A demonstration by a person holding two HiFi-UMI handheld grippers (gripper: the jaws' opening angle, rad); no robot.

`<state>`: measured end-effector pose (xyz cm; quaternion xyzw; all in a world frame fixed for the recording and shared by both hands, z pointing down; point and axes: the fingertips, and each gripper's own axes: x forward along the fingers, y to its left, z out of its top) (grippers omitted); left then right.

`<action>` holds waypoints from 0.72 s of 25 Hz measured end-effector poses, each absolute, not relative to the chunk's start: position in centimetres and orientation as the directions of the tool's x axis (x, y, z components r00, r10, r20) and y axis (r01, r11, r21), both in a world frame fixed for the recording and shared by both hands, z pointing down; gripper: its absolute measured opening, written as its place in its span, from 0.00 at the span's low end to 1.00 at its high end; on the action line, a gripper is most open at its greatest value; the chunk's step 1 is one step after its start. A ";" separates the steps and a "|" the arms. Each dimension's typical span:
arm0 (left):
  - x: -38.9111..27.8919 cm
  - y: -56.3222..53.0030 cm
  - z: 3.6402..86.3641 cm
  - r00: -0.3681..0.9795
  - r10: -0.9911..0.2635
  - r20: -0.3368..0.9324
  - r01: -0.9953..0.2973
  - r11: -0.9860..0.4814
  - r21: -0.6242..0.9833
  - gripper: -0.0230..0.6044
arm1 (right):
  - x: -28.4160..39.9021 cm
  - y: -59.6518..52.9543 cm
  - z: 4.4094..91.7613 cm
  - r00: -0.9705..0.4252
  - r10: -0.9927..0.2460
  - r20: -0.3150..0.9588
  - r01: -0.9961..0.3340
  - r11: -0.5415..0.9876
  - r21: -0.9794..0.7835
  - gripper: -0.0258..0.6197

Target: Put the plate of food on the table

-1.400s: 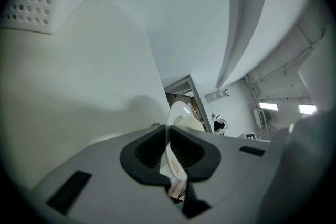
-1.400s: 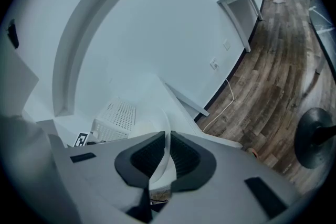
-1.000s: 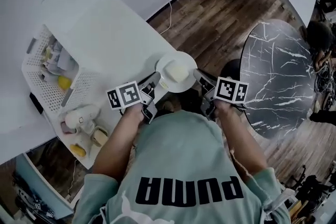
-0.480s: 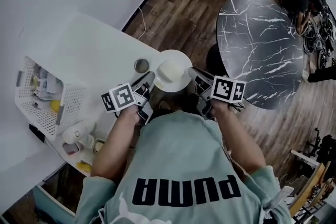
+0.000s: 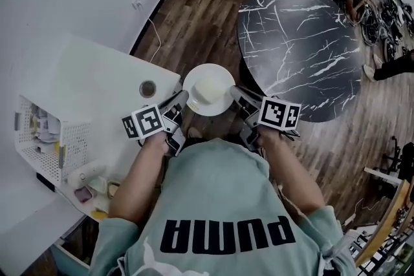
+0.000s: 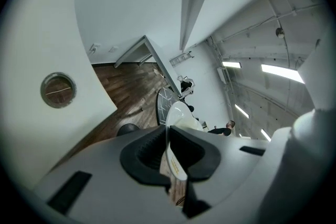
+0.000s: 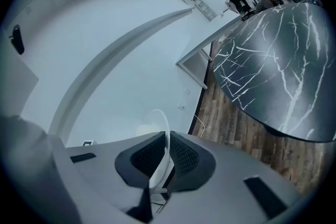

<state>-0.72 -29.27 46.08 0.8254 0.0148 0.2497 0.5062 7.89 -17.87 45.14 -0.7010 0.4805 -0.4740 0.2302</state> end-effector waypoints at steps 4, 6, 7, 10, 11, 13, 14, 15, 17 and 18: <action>2.2 -25.7 45.9 0.859 0.313 0.405 -0.212 -0.502 0.838 0.09 | 10.2 -13.9 45.0 0.127 -0.891 0.435 -0.430 -0.445 -0.785 0.09; 3.7 -23.8 45.9 0.851 0.327 0.411 -0.206 -0.511 0.834 0.09 | 11.5 -11.8 45.1 0.142 -0.891 0.431 -0.416 -0.448 -0.791 0.09; 4.4 -22.9 45.9 0.847 0.333 0.414 -0.204 -0.516 0.832 0.09 | 12.1 -10.8 45.2 0.148 -0.892 0.428 -0.408 -0.449 -0.795 0.09; 6.7 -20.1 45.8 0.835 0.349 0.426 -0.199 -0.530 0.824 0.08 | 14.1 -7.8 45.4 0.166 -0.892 0.421 -0.386 -0.452 -0.804 0.09; 7.4 -19.2 45.8 0.830 0.354 0.430 -0.198 -0.535 0.822 0.08 | 14.7 -6.8 45.4 0.173 -0.892 0.418 -0.380 -0.452 -0.807 0.09; 8.8 -17.4 45.6 0.822 0.363 0.438 -0.195 -0.543 0.817 0.08 | 15.9 -4.9 45.3 0.186 -0.892 0.411 -0.371 -0.451 -0.811 0.09; 9.5 -16.5 45.5 0.819 0.367 0.441 -0.193 -0.547 0.814 0.08 | 16.5 -4.0 45.3 0.193 -0.893 0.408 -0.367 -0.451 -0.814 0.09; 10.1 -15.6 45.5 0.815 0.371 0.444 -0.192 -0.550 0.812 0.08 | 17.1 -3.0 45.3 0.199 -0.893 0.404 -0.362 -0.450 -0.816 0.09; 11.3 -13.7 45.6 0.809 0.378 0.450 -0.190 -0.557 0.808 0.09 | 18.1 -1.1 45.4 0.212 -0.892 0.398 -0.353 -0.450 -0.820 0.09; 11.9 -12.8 45.6 0.806 0.382 0.452 -0.187 -0.561 0.807 0.09 | 18.6 -0.1 45.5 0.218 -0.892 0.396 -0.349 -0.450 -0.822 0.09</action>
